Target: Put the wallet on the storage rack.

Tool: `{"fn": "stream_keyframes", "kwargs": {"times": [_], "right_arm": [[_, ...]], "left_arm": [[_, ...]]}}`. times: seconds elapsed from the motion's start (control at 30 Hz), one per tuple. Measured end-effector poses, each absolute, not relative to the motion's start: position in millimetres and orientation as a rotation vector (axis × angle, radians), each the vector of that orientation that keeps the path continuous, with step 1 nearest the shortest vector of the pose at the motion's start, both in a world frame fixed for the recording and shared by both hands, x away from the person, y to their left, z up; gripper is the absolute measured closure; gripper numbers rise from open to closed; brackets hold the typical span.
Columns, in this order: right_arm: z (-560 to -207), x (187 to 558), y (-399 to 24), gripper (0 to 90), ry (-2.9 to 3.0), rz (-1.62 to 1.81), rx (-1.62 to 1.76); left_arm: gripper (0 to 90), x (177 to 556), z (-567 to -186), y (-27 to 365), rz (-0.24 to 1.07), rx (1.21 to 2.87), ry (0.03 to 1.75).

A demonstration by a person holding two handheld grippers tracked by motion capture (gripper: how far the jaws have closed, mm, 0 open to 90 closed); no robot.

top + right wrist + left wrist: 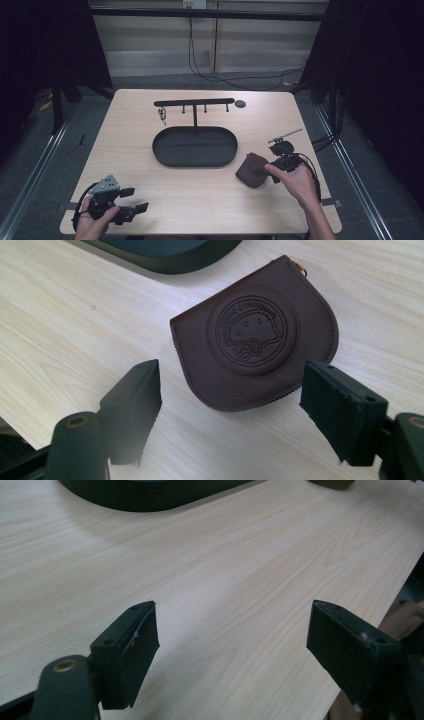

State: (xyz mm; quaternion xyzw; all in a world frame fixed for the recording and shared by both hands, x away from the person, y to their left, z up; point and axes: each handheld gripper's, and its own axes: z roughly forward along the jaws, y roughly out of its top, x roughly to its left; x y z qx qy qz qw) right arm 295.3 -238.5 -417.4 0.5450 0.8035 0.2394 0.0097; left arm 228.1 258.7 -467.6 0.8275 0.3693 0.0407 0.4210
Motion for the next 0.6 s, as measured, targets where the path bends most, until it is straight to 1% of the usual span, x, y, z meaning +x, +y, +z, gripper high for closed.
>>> {"fn": "stream_keyframes", "kwargs": {"times": [0.17, 0.3, 0.37, 0.6], "right_arm": [[-421.0, 304.4, -239.0, 24.4, 2.523, 0.698, 1.73], [-422.9, 313.8, -239.9, 23.2, 2.528, 0.625, 1.767], [-424.6, 321.1, -239.4, 21.0, 2.538, 0.582, 1.776], [-431.1, 342.0, -234.4, 19.9, 2.571, 0.468, 1.807]], "left_arm": [[20.1, 227.4, -467.7, 256.1, 0.099, 2.086, 0.911], [20.1, 227.7, -467.8, 256.4, 0.095, 2.087, 0.91], [20.1, 227.7, -467.8, 256.2, 0.092, 2.089, 0.908], [20.1, 228.1, -468.4, 255.1, 0.095, 2.1, 0.904]]}}
